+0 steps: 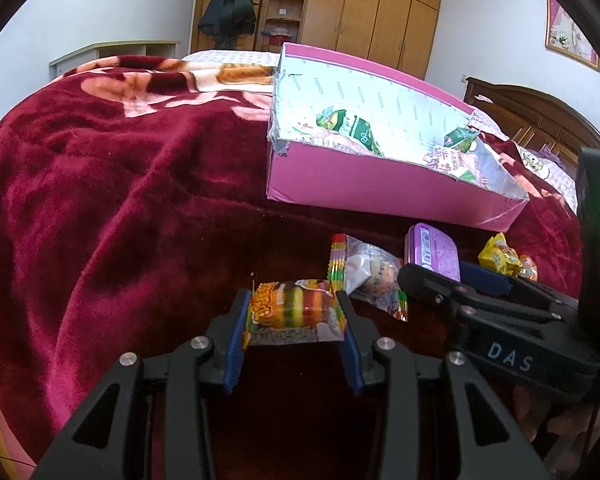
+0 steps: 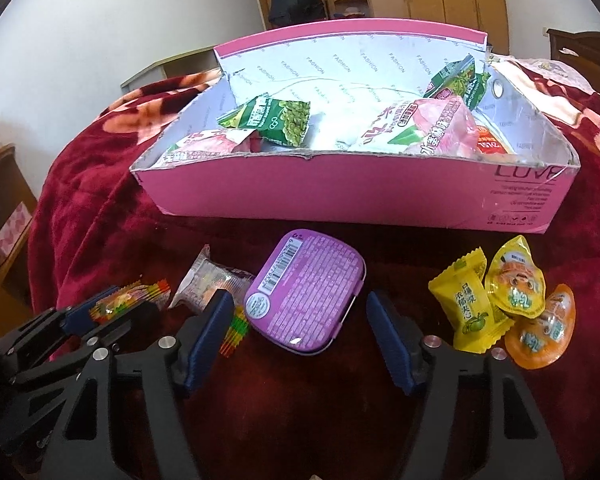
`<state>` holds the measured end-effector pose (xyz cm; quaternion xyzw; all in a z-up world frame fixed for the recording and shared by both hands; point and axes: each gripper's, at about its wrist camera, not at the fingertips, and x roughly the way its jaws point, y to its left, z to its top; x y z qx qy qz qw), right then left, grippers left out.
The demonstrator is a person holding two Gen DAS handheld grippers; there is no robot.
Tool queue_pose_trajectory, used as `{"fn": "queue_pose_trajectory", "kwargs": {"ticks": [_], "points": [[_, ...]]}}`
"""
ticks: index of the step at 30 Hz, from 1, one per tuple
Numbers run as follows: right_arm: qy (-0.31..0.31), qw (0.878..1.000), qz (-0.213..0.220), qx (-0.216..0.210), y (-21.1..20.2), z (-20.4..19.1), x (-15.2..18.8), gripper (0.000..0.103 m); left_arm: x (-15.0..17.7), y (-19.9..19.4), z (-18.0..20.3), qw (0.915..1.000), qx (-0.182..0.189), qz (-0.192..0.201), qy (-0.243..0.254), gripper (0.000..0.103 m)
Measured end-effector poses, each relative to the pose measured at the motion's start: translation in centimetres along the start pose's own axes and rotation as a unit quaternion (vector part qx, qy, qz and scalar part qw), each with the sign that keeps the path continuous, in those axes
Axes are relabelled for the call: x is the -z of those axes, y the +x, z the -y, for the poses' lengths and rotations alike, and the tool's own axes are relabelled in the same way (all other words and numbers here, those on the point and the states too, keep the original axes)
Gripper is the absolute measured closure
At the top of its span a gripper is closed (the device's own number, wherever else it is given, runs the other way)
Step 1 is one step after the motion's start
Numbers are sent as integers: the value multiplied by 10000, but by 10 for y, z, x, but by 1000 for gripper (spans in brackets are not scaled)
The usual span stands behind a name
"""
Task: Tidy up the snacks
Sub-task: 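Grasp the purple tin with the right gripper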
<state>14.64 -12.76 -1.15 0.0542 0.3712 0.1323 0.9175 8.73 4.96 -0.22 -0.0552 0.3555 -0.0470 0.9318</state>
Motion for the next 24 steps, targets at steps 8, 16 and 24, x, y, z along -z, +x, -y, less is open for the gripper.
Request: {"fn": "queue_pose_trajectory", "kwargs": {"ticks": [8,16,24], "points": [[99,9998,-20,167,10,0,-7,33,0,1,0,10000,-10,-2,6,60],[158,9996,-23,217,10,3,-8,44,0,1,1,10000,-26,13,46,60],[230,9997,20,115,0,8,-3,53,0,-1,2,10000,33,58,26,60]]}}
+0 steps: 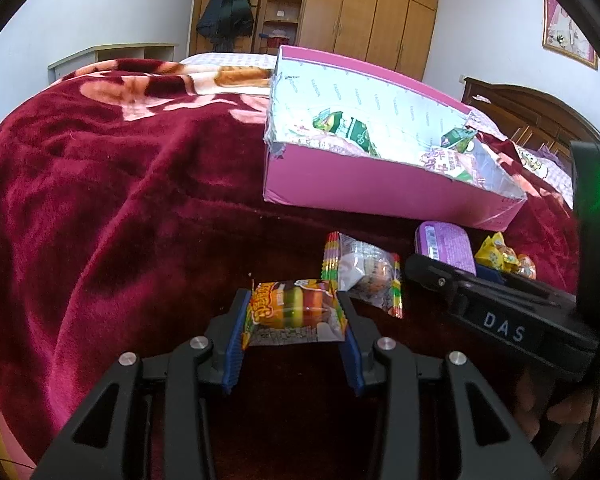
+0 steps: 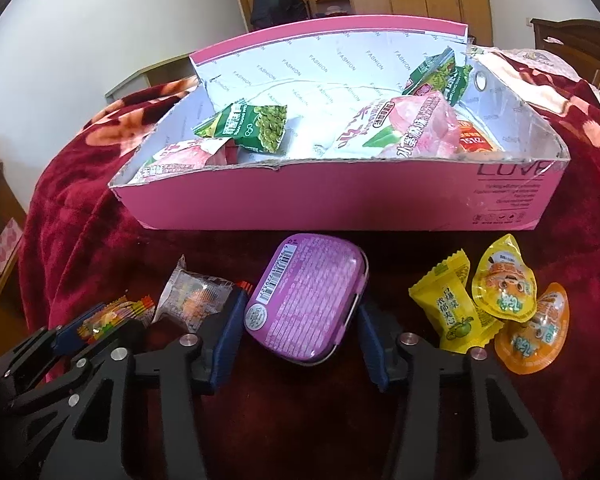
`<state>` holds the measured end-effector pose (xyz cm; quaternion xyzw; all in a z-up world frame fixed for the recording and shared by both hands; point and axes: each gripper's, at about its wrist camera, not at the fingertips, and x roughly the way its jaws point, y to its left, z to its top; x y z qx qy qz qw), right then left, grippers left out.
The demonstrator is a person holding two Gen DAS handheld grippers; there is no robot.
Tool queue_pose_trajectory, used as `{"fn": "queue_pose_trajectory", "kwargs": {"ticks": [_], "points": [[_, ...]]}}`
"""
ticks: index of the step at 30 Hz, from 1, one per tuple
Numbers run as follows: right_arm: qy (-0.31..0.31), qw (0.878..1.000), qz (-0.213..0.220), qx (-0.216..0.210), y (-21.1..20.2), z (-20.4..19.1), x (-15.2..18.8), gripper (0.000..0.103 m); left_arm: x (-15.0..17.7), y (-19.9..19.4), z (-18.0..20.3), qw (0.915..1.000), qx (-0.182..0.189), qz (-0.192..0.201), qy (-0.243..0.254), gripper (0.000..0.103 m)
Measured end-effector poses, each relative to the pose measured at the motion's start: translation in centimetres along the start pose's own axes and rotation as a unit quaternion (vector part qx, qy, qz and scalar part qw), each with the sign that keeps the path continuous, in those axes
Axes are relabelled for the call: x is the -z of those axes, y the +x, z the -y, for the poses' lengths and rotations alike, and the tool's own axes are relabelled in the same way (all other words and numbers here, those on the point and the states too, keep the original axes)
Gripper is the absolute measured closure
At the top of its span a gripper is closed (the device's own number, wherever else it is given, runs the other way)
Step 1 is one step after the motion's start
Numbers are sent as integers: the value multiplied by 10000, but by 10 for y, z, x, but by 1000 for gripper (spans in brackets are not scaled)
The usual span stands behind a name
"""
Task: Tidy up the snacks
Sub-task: 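Grasp the purple tin with the right gripper, then carry the striped candy packet with the left gripper while the right gripper carries the purple tin into the box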
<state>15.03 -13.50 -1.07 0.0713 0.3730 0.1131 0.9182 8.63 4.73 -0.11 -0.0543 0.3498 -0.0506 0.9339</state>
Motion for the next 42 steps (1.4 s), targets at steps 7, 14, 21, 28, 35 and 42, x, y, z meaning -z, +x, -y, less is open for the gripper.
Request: {"fn": "queue_pose_trajectory", "kwargs": {"ticks": [7,14,21,28,35,42], "points": [[-23,9999,33,-102,-10,1,7,74,-3,-7,4,9999,89,125,58,60],[14,9998,127,-182,-17,6,10,74,-4,-12,8,9998,81,169,113,60],[23,9993,258,-269,-32,10,13,74,-10,-19,11,9995,141,240,131,60],[-75,9984,447,-334,-51,8,10,74,-19,-24,20,9990,175,340,238,60],[-182,9973,621,-349,-61,7,1,74,-34,-24,25,9985,229,424,273,61],[-247,9968,685,-324,-62,8,-10,74,-58,-25,32,9967,279,660,370,61]]}}
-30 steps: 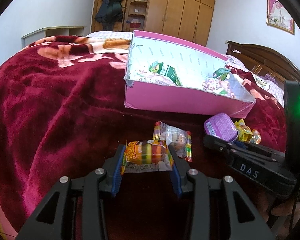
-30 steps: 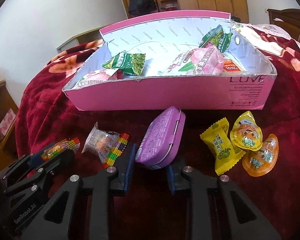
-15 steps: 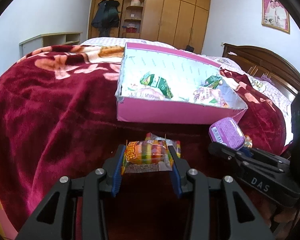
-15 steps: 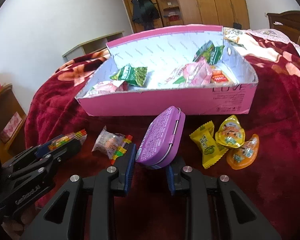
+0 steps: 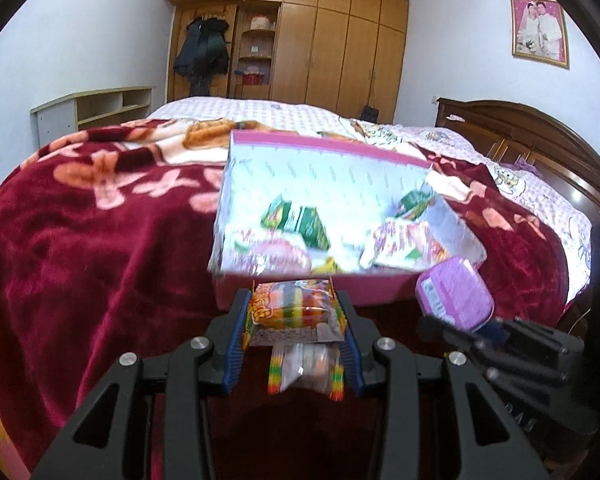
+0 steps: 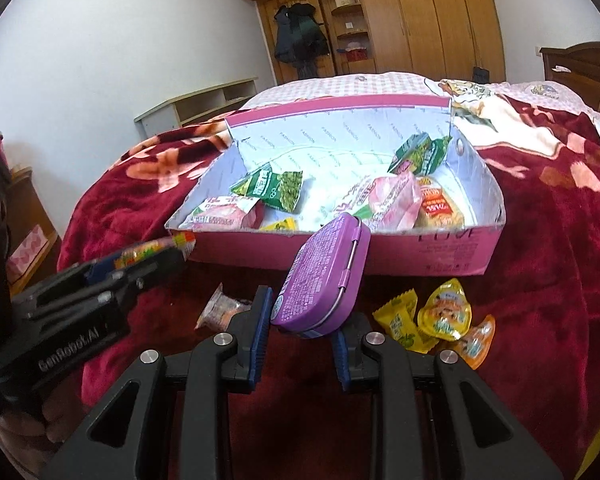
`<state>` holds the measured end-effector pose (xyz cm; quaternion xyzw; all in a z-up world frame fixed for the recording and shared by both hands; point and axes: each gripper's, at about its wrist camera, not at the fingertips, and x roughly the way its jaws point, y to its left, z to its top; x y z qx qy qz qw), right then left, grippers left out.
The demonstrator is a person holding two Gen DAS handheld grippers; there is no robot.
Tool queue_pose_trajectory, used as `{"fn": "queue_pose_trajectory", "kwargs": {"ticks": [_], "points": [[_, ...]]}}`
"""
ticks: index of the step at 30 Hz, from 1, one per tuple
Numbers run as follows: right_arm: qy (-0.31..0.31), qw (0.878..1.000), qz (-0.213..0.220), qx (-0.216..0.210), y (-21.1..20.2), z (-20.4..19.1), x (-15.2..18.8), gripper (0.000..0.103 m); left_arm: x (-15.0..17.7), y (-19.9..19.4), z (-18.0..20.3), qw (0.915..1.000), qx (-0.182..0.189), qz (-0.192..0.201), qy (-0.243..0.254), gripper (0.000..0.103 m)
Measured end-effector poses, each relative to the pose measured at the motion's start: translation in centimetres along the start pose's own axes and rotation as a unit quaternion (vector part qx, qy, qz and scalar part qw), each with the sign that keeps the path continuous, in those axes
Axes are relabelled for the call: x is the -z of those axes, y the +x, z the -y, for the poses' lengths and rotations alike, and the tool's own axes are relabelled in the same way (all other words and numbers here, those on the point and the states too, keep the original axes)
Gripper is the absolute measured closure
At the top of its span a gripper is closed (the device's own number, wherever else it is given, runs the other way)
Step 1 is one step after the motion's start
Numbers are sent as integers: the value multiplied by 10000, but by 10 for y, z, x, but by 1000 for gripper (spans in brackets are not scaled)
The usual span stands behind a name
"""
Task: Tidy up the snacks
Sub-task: 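Carry the striped candy packet with the left gripper while the right gripper carries the purple tin into the box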
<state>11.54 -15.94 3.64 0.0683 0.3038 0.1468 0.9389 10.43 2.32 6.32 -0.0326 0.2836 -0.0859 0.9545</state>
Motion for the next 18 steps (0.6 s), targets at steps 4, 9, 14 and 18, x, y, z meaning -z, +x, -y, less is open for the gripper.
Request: {"fn": "queue_pose_trajectory", "kwargs": {"ticks": [4,9,14,18], "points": [[-38,10000,33,-19,2,2,-8,74,-14,7,5,9999,29,88,58,61],[-128,9999,100,9,3,5,-20,74,-29,19,12,9996,46,173,198,61],[-177,9998,129,38,9,9,-34,74,-41,37,15,9994,34,164,291,60],[-231,9996,119,50,18,14,-48,74,-48,54,14,9994,-9,113,329,60]]}}
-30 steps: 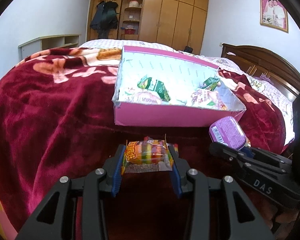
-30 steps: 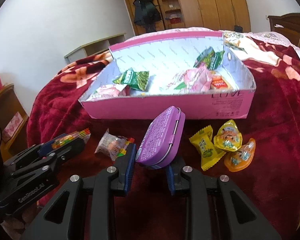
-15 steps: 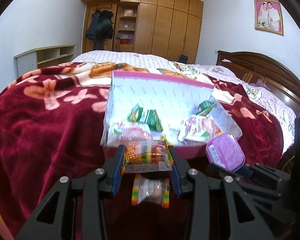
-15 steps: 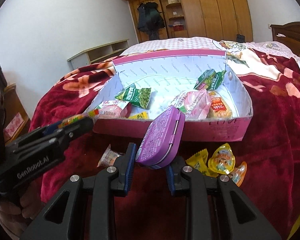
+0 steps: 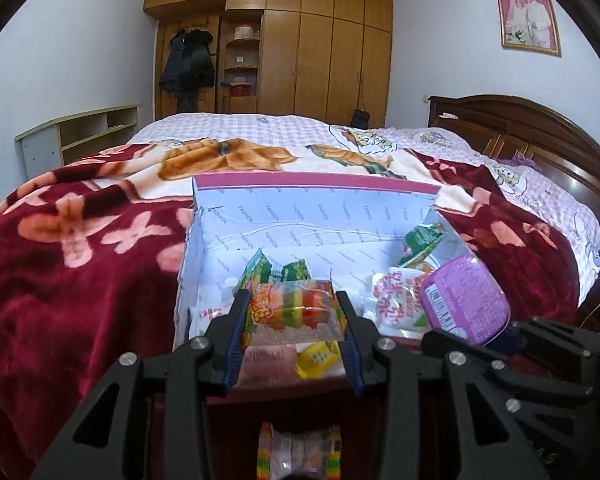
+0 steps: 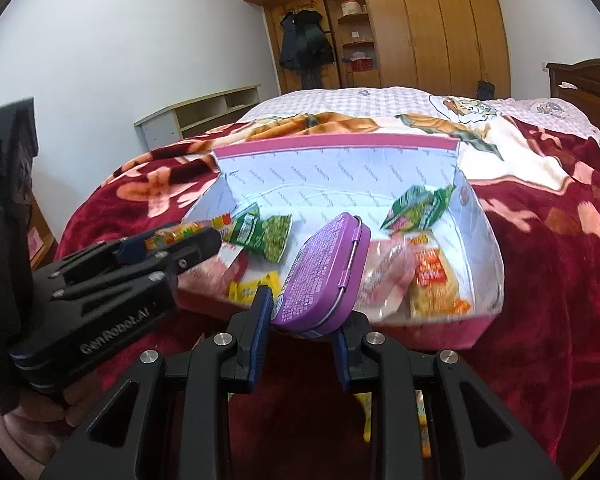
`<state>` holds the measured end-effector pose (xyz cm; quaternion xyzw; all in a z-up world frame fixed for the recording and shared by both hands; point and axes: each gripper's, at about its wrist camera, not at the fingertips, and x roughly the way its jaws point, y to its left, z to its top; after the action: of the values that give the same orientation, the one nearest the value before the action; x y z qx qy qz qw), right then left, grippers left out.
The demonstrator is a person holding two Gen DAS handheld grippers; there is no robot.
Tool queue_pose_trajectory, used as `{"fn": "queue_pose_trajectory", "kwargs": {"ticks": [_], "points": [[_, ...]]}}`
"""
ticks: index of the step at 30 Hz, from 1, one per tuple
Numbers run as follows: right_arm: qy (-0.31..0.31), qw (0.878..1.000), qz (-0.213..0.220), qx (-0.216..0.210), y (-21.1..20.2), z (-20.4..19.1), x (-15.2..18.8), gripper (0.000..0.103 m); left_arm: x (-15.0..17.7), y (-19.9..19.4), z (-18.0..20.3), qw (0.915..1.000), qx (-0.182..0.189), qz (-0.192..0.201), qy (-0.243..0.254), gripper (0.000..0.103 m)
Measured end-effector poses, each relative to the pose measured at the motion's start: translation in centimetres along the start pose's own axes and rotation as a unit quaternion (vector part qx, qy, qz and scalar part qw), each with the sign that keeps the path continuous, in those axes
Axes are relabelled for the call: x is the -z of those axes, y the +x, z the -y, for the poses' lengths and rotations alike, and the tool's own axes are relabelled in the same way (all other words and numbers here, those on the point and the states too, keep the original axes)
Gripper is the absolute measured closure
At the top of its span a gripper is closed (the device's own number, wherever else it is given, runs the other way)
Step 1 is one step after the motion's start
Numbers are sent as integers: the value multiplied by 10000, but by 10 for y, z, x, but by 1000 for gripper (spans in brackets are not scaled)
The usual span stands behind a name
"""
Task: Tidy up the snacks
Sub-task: 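Carry the striped candy packet with the left gripper while the right gripper carries the purple tin into the box, then open the left gripper over the box while the right gripper releases the purple tin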
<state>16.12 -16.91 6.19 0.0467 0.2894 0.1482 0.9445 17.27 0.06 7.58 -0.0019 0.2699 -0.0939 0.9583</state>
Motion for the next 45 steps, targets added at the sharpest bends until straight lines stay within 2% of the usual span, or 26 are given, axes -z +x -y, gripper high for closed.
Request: {"fn": "queue_pose_trajectory", "kwargs": {"ticks": [16,25,31,32,39,40,42,45], "points": [[-107,9996,-118,241,47,19,-30,74,-14,57,-9,9995,-74,-283,-101,60],[-46,9991,-168,375,68,33,-39,74,-13,76,-10,9989,-93,-439,-135,60],[81,9992,-186,337,73,40,-41,73,-10,80,-4,9985,-68,-544,8,51],[67,9993,-188,323,73,40,-41,69,-9,79,-3,9985,-35,-544,10,47],[197,9987,-134,450,68,44,-41,47,-11,76,-5,9983,29,-573,-127,43],[244,9986,-130,451,67,47,-41,46,-12,75,-4,9983,1,-562,-131,42],[280,9984,-114,472,64,49,-41,45,-13,72,-4,9984,-110,-531,-128,31],[264,9985,-71,470,59,49,-41,44,-14,70,-6,9986,-186,-470,-157,24]]}}
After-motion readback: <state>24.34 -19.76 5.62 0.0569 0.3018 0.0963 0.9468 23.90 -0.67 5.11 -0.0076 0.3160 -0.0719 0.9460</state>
